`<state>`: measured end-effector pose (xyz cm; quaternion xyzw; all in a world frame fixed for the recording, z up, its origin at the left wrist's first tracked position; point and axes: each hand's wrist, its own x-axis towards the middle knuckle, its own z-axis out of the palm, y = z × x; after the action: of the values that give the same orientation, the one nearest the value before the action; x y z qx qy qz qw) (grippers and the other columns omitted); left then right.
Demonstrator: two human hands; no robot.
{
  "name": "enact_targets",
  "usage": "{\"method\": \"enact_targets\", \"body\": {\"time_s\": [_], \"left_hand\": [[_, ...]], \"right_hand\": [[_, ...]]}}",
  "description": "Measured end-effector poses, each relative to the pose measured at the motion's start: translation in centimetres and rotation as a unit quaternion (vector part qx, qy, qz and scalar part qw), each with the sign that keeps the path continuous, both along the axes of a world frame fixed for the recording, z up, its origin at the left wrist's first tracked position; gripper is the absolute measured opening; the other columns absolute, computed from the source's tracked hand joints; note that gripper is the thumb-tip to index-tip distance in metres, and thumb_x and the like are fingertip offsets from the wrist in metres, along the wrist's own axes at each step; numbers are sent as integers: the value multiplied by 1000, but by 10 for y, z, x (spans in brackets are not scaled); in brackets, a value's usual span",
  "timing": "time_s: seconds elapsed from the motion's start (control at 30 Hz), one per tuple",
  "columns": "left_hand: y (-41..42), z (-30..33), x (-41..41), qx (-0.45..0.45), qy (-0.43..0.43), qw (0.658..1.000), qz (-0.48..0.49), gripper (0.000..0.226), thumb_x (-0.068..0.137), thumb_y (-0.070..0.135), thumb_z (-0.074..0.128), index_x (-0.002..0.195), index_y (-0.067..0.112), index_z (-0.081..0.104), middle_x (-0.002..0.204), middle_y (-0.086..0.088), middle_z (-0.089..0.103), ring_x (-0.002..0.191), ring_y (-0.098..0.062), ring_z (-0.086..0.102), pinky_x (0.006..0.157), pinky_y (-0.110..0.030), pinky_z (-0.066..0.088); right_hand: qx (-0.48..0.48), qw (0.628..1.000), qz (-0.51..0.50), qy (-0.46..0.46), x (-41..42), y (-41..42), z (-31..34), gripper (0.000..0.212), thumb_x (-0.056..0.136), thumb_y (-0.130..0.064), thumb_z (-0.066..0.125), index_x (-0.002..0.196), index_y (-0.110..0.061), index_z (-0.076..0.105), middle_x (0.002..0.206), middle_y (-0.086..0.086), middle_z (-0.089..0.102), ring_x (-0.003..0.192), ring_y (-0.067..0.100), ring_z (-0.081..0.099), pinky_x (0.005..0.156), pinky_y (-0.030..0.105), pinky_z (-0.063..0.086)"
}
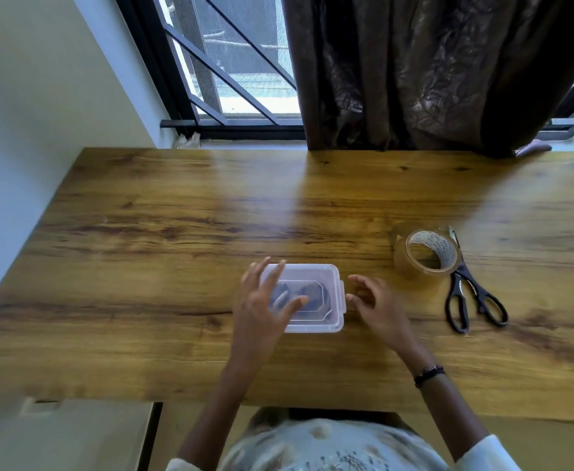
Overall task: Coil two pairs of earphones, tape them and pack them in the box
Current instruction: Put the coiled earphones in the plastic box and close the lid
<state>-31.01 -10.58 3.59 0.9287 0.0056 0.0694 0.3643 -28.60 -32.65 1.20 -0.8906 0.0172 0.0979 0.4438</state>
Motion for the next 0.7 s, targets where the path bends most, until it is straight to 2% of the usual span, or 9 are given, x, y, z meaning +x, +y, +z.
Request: {"method": "enact_targets", "body": {"time_s": [0.1, 0.17, 0.3, 0.4, 0.47, 0.53, 0.63, 0.7], "left_hand": [[-17, -7, 8, 73, -5, 995, -69, 70, 79, 65, 56, 139, 28, 46, 153, -2, 33, 145, -25, 19, 115, -42, 14], [-21, -10, 12, 106, -10, 990, -92, 72, 80, 70, 45, 141, 31, 43, 156, -2, 27, 146, -28, 12, 116, -46, 8], [-21, -17, 13, 134, -4, 986, -103, 74, 80, 73, 37, 144, 34, 36, 157, -2, 23, 147, -29, 6, 117, -52, 7], [-21, -18, 14, 142, -11, 985, -100, 73, 81, 72, 38, 143, 34, 37, 156, -3, 25, 146, -30, 10, 116, -52, 8], [-21, -18, 14, 143, -15, 985, -99, 72, 82, 72, 38, 143, 34, 37, 156, -2, 26, 146, -29, 10, 116, -52, 9], [-21, -18, 13, 141, -16, 985, -98, 73, 82, 73, 36, 143, 34, 37, 156, -1, 26, 146, -28, 8, 117, -52, 8], [-22, -17, 13, 141, -13, 985, -97, 73, 81, 74, 35, 143, 35, 36, 156, -1, 27, 147, -28, 8, 117, -52, 9], [-22, -17, 13, 142, -11, 985, -96, 73, 81, 74, 35, 143, 35, 36, 156, 0, 26, 147, -27, 8, 117, -52, 10]], "right_hand": [[-31, 999, 41, -9, 3, 4, -2, 40, 93, -19, 61, 132, -18, 53, 116, -4, 47, 109, 10, 50, 76, 10, 43], [-43, 998, 45, -16, 5, 5, -2, 38, 92, -18, 62, 129, -17, 55, 113, -4, 46, 107, 11, 50, 71, 9, 41], [-63, 996, 60, -34, 6, 7, -1, 34, 89, -18, 66, 122, -12, 59, 113, -4, 46, 101, 8, 46, 74, 9, 39], [-61, 995, 73, -28, 7, 8, -2, 43, 90, -18, 65, 131, -15, 52, 117, -5, 41, 107, 9, 42, 79, 10, 37], [-50, 995, 85, -15, 10, 9, -3, 42, 93, -15, 60, 135, -15, 51, 122, -1, 44, 113, 14, 43, 90, 18, 41], [-30, 997, 74, 2, 12, 10, -3, 34, 96, -11, 54, 130, -15, 55, 124, 2, 49, 115, 16, 45, 95, 28, 43], [31, 997, 43, 50, 13, 8, 2, 24, 99, -11, 48, 120, -16, 59, 120, 1, 53, 110, 15, 50, 85, 20, 43], [113, 989, 15, 95, 10, 4, 12, 20, 101, -12, 44, 115, -16, 58, 112, 1, 60, 99, 13, 58, 73, 17, 49]]}}
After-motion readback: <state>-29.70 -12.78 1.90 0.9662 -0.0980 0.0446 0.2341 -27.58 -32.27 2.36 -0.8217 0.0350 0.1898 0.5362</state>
